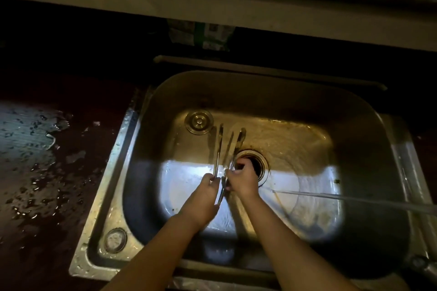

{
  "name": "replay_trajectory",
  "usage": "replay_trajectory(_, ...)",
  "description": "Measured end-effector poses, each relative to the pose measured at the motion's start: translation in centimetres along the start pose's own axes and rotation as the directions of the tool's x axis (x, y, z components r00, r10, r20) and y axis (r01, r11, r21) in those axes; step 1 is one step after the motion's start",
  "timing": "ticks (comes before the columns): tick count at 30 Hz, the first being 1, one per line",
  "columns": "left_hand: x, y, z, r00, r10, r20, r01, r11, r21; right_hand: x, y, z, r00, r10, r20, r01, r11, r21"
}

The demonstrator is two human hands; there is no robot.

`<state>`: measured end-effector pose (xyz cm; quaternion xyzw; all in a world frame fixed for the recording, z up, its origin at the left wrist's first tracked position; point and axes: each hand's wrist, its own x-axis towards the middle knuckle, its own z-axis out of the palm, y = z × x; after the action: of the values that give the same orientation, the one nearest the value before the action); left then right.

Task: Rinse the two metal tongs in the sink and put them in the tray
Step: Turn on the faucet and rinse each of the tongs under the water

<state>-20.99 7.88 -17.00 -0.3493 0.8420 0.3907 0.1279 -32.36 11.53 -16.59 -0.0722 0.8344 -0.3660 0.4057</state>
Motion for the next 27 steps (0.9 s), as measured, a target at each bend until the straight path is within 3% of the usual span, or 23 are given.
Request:
replay_trajectory(2, -0.6, 0.5, -0.7, 0.997, 0.051, -0.058, -0.062, 0.977, -0.206, 0.0, -0.3, -1.4, 0.997, 0.058, 0.041, -0.062, 0.994, 0.095)
replay_trajectory(5, -1.7, 2.1, -2.1, 0.996, -0.076, -0.049, 0.032, 0.81, -0.585, -0.9, -0.1, -3.8, 0.998, 0.056, -0.014, -0.054, 0.99, 0.129)
replay_trajectory(9, -2.5, 4.2, -2.4, 0.992, -0.116, 0.038, 0.108, 0.682, -0.724, -3.2, 0.4, -6.1, 0.992, 0.058, -0.115, -0.032, 0.976, 0.216)
replay_trajectory(13, -3.5, 6.3, -2.7, 0.973, -0.071, 0.22, 0.228, 0.452, -0.863, -4.9, 0.6, -7.9, 0.991, 0.041, -0.13, -0.004, 0.963, 0.271)
replay_trajectory(15, -3.7, 7.2, -2.9, 0.968, -0.05, 0.245, 0.247, 0.354, -0.902, -5.6, 0.6, -8.5, 0.992, 0.008, -0.126, 0.031, 0.953, 0.303)
replay_trajectory(24, -5.2, 10.1, -3.3, 0.961, -0.077, 0.264, 0.269, 0.458, -0.847, -8.4, 3.6, -13.4, 0.978, 0.072, -0.197, 0.025, 0.891, 0.452)
replay_trajectory(25, -5.4, 10.3, -3.4, 0.961, -0.078, 0.266, 0.271, 0.467, -0.841, -8.7, 4.3, -13.9, 0.971, 0.055, -0.232, 0.038, 0.924, 0.38)
replay_trajectory(27, -5.7, 10.5, -3.6, 0.959, -0.084, 0.272, 0.28, 0.462, -0.842, -9.4, 5.3, -14.7, 0.941, -0.087, -0.326, 0.112, 0.992, 0.058)
